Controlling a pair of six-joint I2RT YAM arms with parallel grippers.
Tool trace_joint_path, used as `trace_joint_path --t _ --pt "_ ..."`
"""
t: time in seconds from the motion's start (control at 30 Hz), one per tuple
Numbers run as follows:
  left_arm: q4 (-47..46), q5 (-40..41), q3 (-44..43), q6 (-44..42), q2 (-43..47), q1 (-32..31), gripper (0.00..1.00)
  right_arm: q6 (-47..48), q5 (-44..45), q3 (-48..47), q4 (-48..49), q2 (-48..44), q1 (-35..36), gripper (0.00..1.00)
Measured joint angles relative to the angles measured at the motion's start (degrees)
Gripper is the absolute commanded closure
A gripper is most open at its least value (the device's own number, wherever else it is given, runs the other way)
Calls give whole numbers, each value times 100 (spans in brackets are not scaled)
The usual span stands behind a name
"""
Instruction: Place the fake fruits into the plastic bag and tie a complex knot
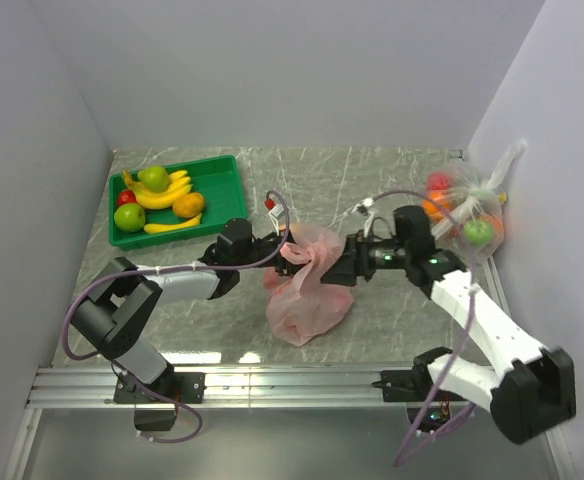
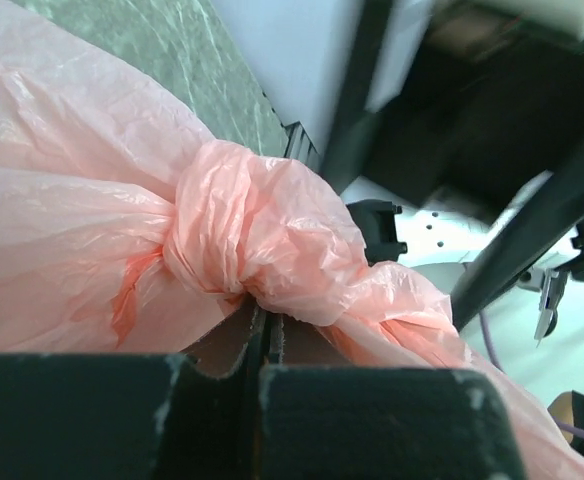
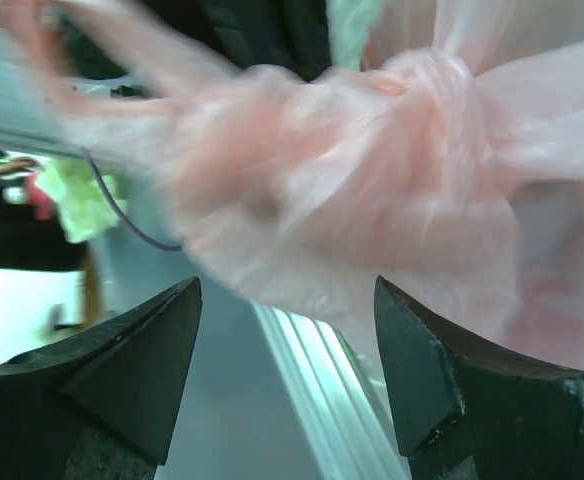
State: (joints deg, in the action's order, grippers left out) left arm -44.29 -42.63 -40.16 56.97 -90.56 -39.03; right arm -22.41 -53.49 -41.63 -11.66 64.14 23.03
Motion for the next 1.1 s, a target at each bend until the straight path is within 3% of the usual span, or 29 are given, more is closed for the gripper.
trace_joint_path --t 0.13,0.27,0.3,0.47,0.57,0.87,1.1 --pt "-35 -83 44 -13 0 2 100 1071 -103 -629 -1132 -769 -542 32" --pt "-35 -129 61 -26 0 2 100 1355 83 -815 -1211 -973 -691 53" --pt "-35 -136 61 -28 0 2 100 1346 166 -811 -1169 -944 -706 53" --pt "-26 -175 61 -55 0 4 100 981 632 -756 -658 -33 -721 36" --pt "-22 -203 61 -63 0 7 100 710 702 -597 -428 437 -699 32" --pt "-85 -271 61 -26 -164 11 100 105 730 -26 328 435 131 26" --pt "-706 -363 57 387 -570 11 100 -387 678 35 758 758 498 25"
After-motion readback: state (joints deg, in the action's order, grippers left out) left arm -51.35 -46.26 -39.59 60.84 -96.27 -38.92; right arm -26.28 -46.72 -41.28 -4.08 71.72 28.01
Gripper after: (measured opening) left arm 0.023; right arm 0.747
